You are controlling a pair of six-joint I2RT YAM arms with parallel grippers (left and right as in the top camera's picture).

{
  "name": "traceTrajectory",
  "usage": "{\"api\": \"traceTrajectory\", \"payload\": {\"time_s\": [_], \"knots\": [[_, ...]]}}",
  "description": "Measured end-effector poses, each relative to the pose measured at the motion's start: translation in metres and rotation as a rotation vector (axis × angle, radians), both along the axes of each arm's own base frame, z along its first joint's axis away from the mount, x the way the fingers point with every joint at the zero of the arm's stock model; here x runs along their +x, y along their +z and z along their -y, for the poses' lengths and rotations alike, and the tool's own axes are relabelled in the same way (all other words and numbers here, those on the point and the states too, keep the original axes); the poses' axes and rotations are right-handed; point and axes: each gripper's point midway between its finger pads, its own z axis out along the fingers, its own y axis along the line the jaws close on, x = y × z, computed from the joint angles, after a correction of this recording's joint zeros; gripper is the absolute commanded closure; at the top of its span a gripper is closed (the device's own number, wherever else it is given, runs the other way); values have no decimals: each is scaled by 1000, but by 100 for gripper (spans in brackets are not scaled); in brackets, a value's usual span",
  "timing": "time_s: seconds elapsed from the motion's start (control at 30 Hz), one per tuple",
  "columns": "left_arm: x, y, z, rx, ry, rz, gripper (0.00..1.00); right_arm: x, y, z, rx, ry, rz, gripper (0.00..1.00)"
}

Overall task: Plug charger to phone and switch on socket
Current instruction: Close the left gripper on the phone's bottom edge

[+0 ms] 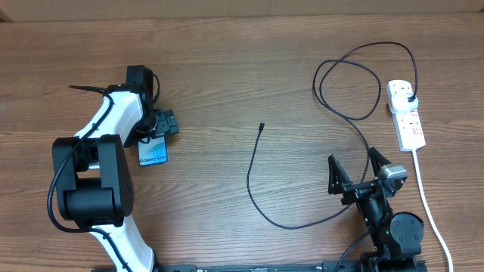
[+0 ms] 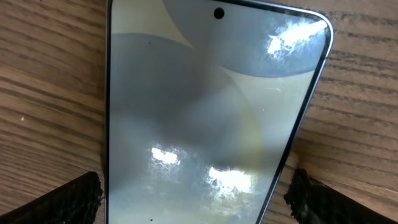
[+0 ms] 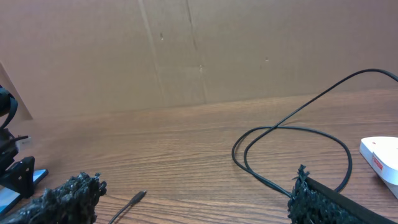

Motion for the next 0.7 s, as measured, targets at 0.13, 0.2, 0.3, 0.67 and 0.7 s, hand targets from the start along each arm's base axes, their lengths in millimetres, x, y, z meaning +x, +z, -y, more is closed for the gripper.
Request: {"api": "traceTrajectory", "payload": {"time_s": [0.13, 0.2, 0.3, 0.67, 0.7], "knots": [[0, 0, 0, 0, -3, 0, 0, 0, 0, 0, 0, 0, 0, 0], [0, 0, 0, 0, -3, 0, 0, 0, 0, 0, 0, 0, 0, 0], [0, 0, 1, -8, -3, 1, 1, 0, 0, 0, 0, 0, 0, 0], [5, -4, -5, -61, 15, 26, 0, 0, 0, 0, 0, 0, 0, 0], [5, -4, -5, -61, 14, 26, 0, 0, 0, 0, 0, 0, 0, 0]]}}
